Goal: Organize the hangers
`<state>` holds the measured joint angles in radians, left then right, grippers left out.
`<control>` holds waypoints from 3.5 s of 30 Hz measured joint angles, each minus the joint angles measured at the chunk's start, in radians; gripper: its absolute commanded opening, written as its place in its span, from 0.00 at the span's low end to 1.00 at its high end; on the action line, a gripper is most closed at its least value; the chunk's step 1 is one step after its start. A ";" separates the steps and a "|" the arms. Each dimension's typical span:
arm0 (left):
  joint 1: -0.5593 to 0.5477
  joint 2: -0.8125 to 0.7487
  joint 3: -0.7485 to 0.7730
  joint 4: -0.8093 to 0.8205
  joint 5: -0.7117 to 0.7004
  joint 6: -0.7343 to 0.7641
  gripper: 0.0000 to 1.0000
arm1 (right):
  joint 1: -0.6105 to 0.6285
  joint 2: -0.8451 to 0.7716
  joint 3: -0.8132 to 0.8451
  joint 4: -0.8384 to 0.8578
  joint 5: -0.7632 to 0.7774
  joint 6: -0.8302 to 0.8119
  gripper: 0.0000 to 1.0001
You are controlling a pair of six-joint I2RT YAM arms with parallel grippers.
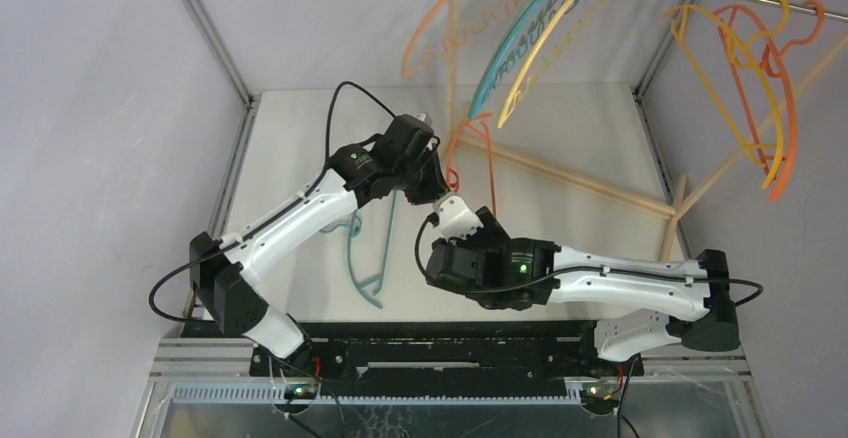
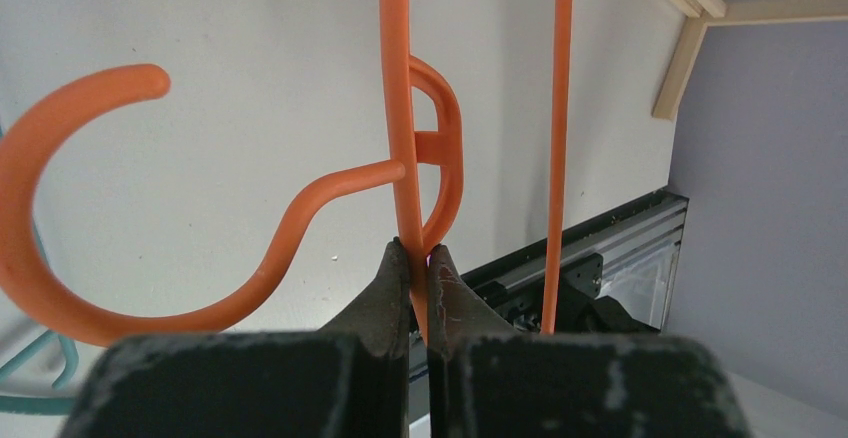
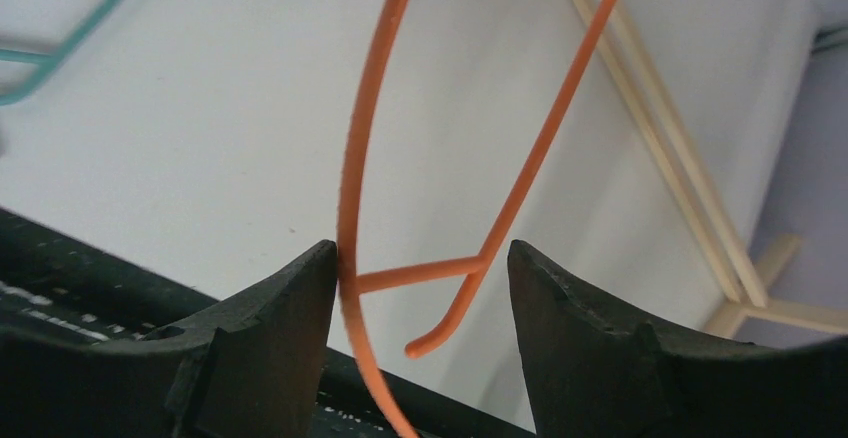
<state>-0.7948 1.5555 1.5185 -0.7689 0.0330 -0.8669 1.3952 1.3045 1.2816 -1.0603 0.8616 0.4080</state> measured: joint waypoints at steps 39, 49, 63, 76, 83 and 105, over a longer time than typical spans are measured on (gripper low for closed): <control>-0.132 -0.582 -0.502 0.343 -0.023 0.123 0.58 | -0.311 -0.409 -0.297 0.011 -0.322 0.109 0.00; -0.080 -0.531 -0.675 0.219 -0.241 0.014 0.63 | -0.317 -0.503 -0.130 -0.167 -0.236 0.246 0.00; 0.152 -0.682 -0.875 0.169 -0.341 -0.045 0.64 | -0.406 -0.573 0.115 -0.330 -0.046 0.272 0.00; 0.261 -0.689 -1.044 0.234 -0.359 -0.022 0.65 | -0.578 -0.500 0.264 -0.129 -0.018 -0.011 0.00; 0.293 -0.642 -1.142 0.348 -0.317 0.002 0.58 | -0.720 -0.471 0.298 -0.027 -0.084 -0.116 0.00; 0.349 -0.418 -1.144 0.674 -0.152 0.099 0.00 | -1.187 -0.324 0.280 0.267 -0.473 -0.204 0.00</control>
<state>-0.4454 1.1374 0.3748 -0.0944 -0.1188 -0.7677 0.2085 0.9802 1.5612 -0.7929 0.3885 0.2039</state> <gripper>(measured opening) 0.024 0.081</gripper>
